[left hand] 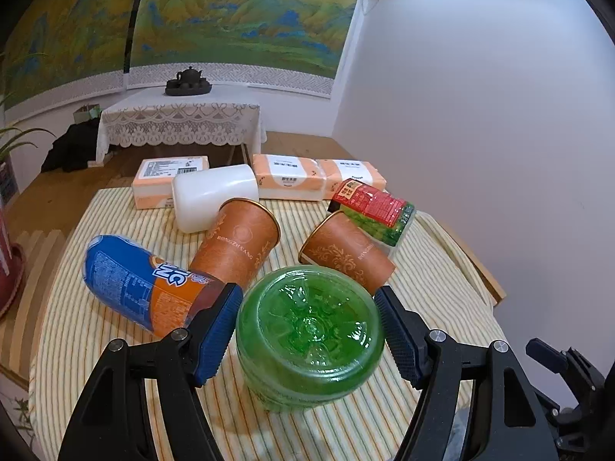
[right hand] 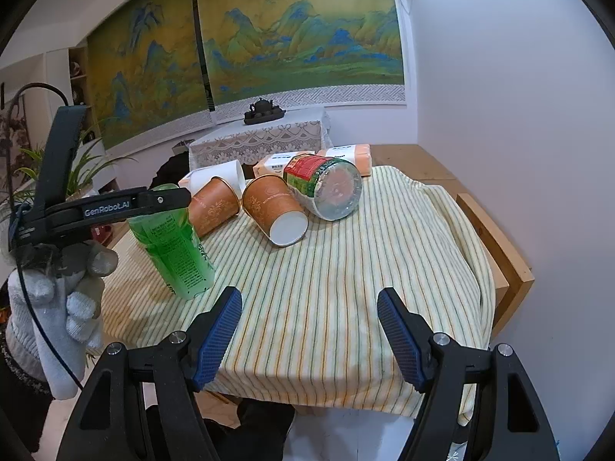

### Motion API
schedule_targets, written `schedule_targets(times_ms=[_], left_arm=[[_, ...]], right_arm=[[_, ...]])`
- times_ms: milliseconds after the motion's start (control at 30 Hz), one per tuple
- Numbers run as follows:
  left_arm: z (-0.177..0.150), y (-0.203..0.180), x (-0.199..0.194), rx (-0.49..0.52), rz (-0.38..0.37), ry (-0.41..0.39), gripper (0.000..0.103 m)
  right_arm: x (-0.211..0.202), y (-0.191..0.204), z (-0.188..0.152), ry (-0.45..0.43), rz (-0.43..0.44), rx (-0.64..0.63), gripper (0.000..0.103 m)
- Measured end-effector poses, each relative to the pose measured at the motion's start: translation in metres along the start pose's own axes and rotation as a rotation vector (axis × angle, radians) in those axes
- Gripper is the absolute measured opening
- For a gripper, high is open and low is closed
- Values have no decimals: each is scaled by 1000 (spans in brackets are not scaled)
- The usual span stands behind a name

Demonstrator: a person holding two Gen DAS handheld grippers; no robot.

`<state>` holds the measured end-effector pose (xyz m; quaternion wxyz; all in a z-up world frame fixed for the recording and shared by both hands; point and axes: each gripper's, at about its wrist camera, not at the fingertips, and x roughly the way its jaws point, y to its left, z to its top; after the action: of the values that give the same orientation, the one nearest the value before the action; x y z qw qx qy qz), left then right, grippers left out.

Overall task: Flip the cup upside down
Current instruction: 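Rotate the held bottle with the left gripper to stand it on its cap, then lower the bottle onto the cloth cap-down and open the left gripper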

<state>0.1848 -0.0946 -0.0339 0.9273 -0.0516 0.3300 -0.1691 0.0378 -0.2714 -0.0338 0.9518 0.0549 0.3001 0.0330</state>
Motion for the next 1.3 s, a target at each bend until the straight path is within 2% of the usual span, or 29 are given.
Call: schedule_targets(times_ms=[67,167,300,967,1067,1300], left_arm=[[0,-2,1,14,-3,0,77],[1,-4,-1,30,-9,-17,94],[2,-8,-8,58,12,-39,100],[-29,12,-97,62,131,-133,102],[-42,22,-111,43,164,-125,102],[-77,38,-127,13,222,-84,102]], right_arm=[[0,1,0,1,1,-2,69],[-1,1,0,1,2,-4,69],[-1,2,1,-1,4,-3,69],[-6,33,0,-35,-10,-9,72],[-6,42,-1,-45,-11,-20,80],[-3,63,-11,-39,0,-32,81]])
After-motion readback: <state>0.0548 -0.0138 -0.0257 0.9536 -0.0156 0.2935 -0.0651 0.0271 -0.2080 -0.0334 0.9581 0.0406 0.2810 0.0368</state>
